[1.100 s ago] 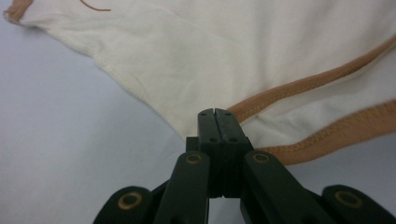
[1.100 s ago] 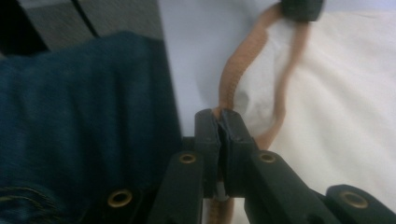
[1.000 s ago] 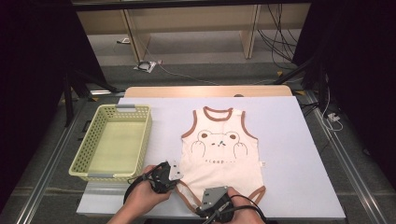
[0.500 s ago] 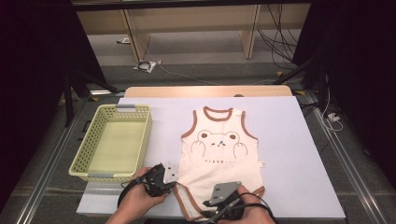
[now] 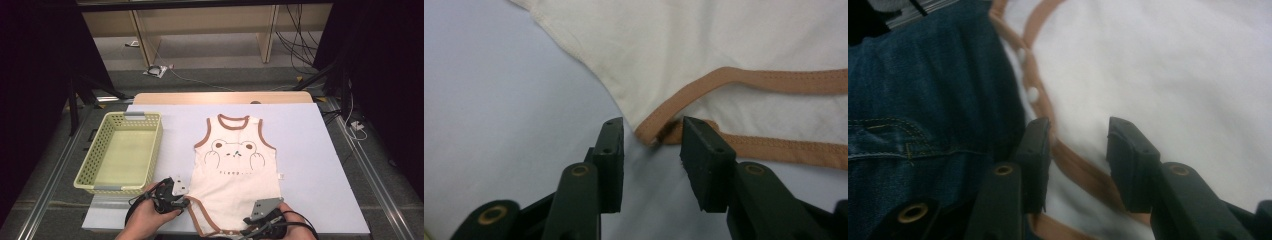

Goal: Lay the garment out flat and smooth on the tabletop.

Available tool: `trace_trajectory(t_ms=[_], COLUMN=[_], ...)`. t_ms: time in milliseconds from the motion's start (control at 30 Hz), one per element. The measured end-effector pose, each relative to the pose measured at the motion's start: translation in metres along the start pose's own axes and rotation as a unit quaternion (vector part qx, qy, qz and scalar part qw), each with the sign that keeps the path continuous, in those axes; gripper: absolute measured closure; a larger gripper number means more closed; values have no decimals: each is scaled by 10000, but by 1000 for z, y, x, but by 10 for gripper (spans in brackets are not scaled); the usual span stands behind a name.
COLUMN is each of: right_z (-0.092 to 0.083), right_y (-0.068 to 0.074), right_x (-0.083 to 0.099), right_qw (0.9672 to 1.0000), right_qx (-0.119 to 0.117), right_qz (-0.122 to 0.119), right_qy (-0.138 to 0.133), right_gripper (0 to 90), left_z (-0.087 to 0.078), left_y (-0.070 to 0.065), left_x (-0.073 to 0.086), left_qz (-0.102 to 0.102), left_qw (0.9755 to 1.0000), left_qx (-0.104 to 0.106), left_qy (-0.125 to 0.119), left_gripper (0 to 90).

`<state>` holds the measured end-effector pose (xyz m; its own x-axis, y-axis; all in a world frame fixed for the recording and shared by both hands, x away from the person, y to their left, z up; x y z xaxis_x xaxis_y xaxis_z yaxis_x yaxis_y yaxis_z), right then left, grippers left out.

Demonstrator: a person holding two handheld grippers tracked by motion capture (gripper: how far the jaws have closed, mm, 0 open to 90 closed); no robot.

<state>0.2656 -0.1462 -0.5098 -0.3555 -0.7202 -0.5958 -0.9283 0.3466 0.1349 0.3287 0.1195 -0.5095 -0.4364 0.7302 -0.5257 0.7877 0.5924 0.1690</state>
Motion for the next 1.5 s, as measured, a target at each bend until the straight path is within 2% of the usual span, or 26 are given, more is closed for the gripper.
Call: trace_trajectory(t_ms=[67, 167, 267, 367, 600, 700, 800, 833, 933, 1000, 1067, 1133, 1500], right_z=[3, 4, 3, 2, 1, -2, -4, -2, 9, 10, 10, 10, 8], right_y=[3, 6, 8, 9, 13, 13, 14, 14, 17, 18, 17, 16, 18], right_x=[-2, -2, -1, 0, 4, 1, -5, -6, -3, -4, -5, -4, -2], right_qw=[10000, 9997, 9996, 9995, 9992, 9996, 9998, 9996, 9993, 9992, 9983, 9986, 9987], right_qx=[-33, 55, 64, 62, -49, 19, 27, 33, -114, -82, 103, 98, 36], right_qz=[-70, -210, -211, -237, -234, -224, -198, -268, -363, -396, -567, -499, -468], right_qy=[9, 82, 157, 195, 325, 153, -61, -93, 48, 21, 103, 121, 180], right_gripper=[627, 733, 858, 900, 900, 899, 710, 664, 623, 682, 807, 891, 900], left_z=[0, 0, 1, 1, -1, -2, -2, -2, -2, -2, -2, -2, -4], left_y=[-2, -4, -5, -6, -6, -7, -9, -8, -9, -8, -9, -9, -10], left_x=[-1, -2, -2, -3, 0, 0, 0, 0, 0, 0, 0, 1, 1], left_qz=[70, 137, 212, 289, 474, 501, 494, 530, 551, 544, 556, 577, 631], left_qw=[10000, 9999, 9997, 9994, 9983, 9982, 9983, 9980, 9979, 9979, 9978, 9977, 9974], left_qx=[28, 18, -42, -136, -247, -269, -269, -272, -273, -275, -269, -268, -280], left_qy=[7, 27, 68, 124, 218, 195, 176, 207, 217, 216, 226, 235, 230], left_gripper=[684, 743, 824, 873, 888, 887, 887, 887, 889, 889, 890, 891, 892])
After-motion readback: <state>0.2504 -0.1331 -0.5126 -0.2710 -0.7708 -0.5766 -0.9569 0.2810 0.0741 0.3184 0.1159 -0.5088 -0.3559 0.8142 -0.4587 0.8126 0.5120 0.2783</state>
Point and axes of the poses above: each handheld gripper's, and its own axes: z roughly forward along the jaws, x roughly out of its underside, y roughly to its left, the point moved 4 cm from there along z, roughly forward along the jaws, and after that the axes turned 3 degrees about -x, right-handed, at the moved point
